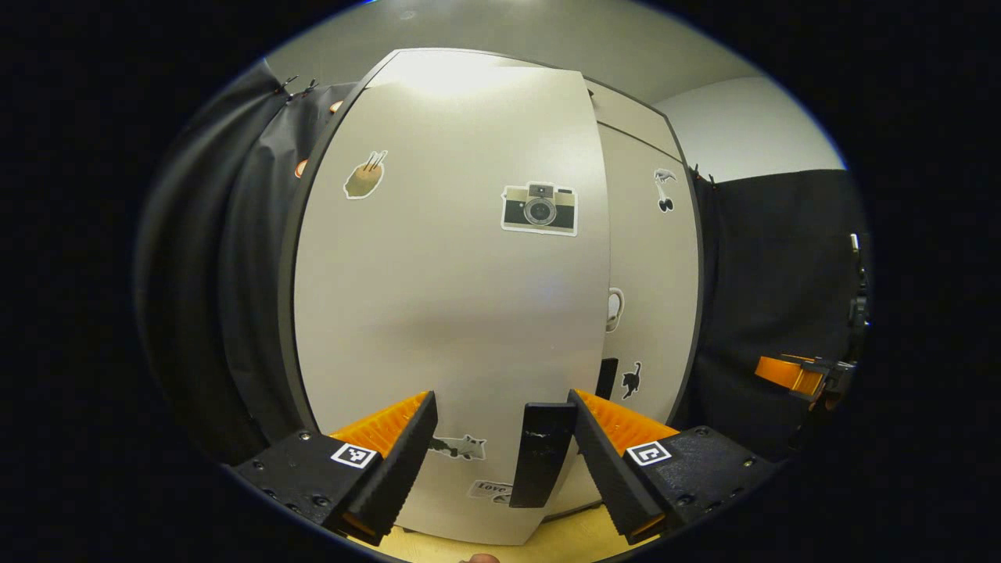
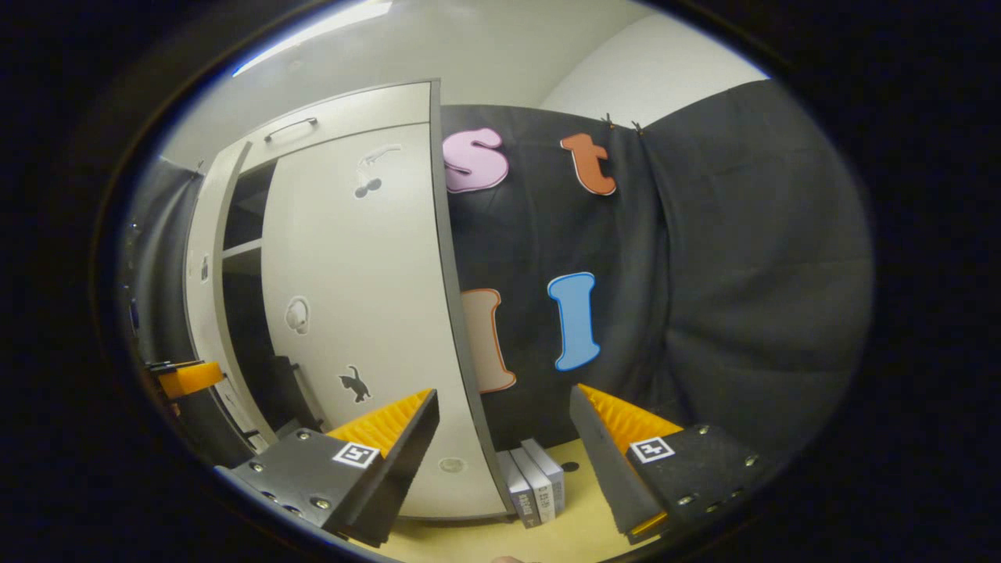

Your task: Grab one shoe with the right hand and put it into the shoe cabinet, grab the other shoe with the left hand and put it into the shoe cabinet; then close the right door with the right hand and the left door with the left hand.

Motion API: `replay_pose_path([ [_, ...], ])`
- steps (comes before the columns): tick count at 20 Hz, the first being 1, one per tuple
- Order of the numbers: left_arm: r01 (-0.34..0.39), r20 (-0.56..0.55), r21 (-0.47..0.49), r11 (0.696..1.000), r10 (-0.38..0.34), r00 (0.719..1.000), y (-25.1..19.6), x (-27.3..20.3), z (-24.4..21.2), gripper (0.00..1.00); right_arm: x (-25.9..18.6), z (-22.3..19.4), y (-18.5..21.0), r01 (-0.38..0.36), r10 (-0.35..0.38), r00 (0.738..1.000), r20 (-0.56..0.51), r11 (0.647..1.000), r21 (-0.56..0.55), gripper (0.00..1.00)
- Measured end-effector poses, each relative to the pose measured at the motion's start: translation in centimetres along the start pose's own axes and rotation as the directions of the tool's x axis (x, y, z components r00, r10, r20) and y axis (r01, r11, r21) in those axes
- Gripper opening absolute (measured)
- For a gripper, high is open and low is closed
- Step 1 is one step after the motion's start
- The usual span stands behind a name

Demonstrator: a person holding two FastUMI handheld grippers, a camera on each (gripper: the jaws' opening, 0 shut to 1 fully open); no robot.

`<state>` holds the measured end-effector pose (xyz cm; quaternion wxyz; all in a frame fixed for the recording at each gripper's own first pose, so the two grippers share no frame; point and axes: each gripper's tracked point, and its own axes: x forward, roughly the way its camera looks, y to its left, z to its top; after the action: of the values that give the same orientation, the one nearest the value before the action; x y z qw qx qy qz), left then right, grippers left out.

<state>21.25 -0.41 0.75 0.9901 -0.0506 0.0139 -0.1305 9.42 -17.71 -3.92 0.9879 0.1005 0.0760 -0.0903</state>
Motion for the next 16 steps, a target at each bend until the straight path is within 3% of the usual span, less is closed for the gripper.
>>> replay_pose_path([
  [10, -0.022, 0.001, -0.003, 1.0, 0.022, 1.0, 0.0, 3.5, -0.2, 1.0, 0.3, 1.1, 0.5, -0.037, 0.037, 0.999, 0.02, 0.999, -0.017, 1.0],
  [16, -0.078, 0.001, 0.035, 0.996, 0.078, 0.997, 0.4, 4.9, -0.4, 1.0, 0.7, 1.6, 2.2, -0.091, 0.091, 0.995, 0.028, 0.995, -0.029, 1.0],
])
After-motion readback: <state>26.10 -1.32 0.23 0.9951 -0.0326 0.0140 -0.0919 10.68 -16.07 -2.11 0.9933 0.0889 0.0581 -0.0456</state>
